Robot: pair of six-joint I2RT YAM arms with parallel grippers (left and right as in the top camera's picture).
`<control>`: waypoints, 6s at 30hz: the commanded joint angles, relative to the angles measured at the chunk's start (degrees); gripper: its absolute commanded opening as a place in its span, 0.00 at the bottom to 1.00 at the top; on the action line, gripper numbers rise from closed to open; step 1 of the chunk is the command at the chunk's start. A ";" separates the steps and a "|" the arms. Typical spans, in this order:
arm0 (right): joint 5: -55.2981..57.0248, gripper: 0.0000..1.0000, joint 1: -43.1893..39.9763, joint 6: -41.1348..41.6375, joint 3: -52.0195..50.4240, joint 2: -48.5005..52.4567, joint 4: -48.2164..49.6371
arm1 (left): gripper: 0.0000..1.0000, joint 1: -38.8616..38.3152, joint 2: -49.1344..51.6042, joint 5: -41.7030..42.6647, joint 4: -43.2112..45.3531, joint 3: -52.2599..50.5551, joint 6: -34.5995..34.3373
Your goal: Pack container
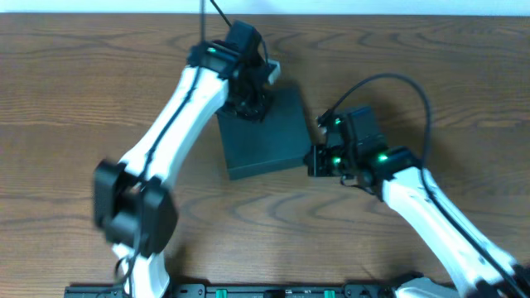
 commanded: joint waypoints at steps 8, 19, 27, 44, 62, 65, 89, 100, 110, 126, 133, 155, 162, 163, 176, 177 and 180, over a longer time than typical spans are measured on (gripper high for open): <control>13.73 0.11 -0.57 -7.82 11.50 -22.51 -6.78 | 0.06 -0.09 -28.02 -6.64 -2.97 0.79 -10.25; 15.04 0.99 -0.57 -7.76 11.47 -29.20 -10.14 | 0.96 -3.15 -51.76 -26.73 -16.87 0.79 -27.28; 15.04 0.99 -0.57 -7.76 11.47 -29.20 -16.85 | 0.95 -3.15 -59.95 -26.93 -24.04 0.79 -27.26; 15.04 0.99 -0.55 -7.76 11.47 -29.20 -23.93 | 0.95 4.33 -67.30 -32.13 -30.49 -0.94 -25.16; 15.04 0.99 -0.57 -7.76 11.47 -29.20 -23.93 | 0.95 19.26 -102.38 -33.35 18.34 -72.39 -14.08; 15.04 0.99 -0.55 -7.76 11.47 -29.20 -23.93 | 0.95 19.26 -105.55 -33.33 22.08 -79.82 -17.00; 15.04 0.99 -0.55 -7.76 11.47 -29.20 -23.93 | 0.95 19.26 -110.40 -32.96 35.43 -96.78 -20.00; 15.04 0.99 -0.55 -7.76 11.47 -29.20 -23.96 | 0.95 19.26 -110.40 -32.96 35.43 -96.78 -20.00; 15.08 0.99 -0.02 -7.78 11.13 -29.75 -23.91 | 0.95 19.26 -110.40 -32.96 35.43 -96.78 -20.00; 26.71 0.99 -6.69 -13.40 -16.04 -60.78 -10.78 | 0.96 19.26 -110.40 -32.96 35.43 -96.78 -20.00; 22.80 0.99 -13.14 -10.93 -34.47 -72.67 1.49 | 0.95 19.26 -110.40 -32.96 35.43 -96.78 -20.00; 17.40 0.99 -13.14 -13.35 -44.96 -78.42 2.78 | 0.95 19.26 -110.40 -32.96 35.43 -96.78 -19.98; 17.40 0.99 -13.14 -13.35 -44.96 -78.42 2.78 | 0.95 19.26 -110.40 -32.96 35.43 -96.78 -20.00; 17.40 0.99 -13.14 -13.35 -44.96 -78.42 2.78 | 0.95 19.26 -110.40 -32.96 35.43 -96.78 -20.00; 17.40 0.99 -13.14 -13.35 -44.96 -78.42 2.78 | 0.95 19.26 -110.40 -32.96 35.43 -96.78 -20.00; 17.40 0.99 -13.14 -13.35 -44.96 -78.42 2.78 | 0.95 19.26 -110.40 -32.96 35.43 -96.78 -20.00; 17.40 0.99 -13.14 -13.35 -44.96 -78.42 2.78 | 0.95 19.26 -110.40 -32.96 35.43 -96.78 -20.00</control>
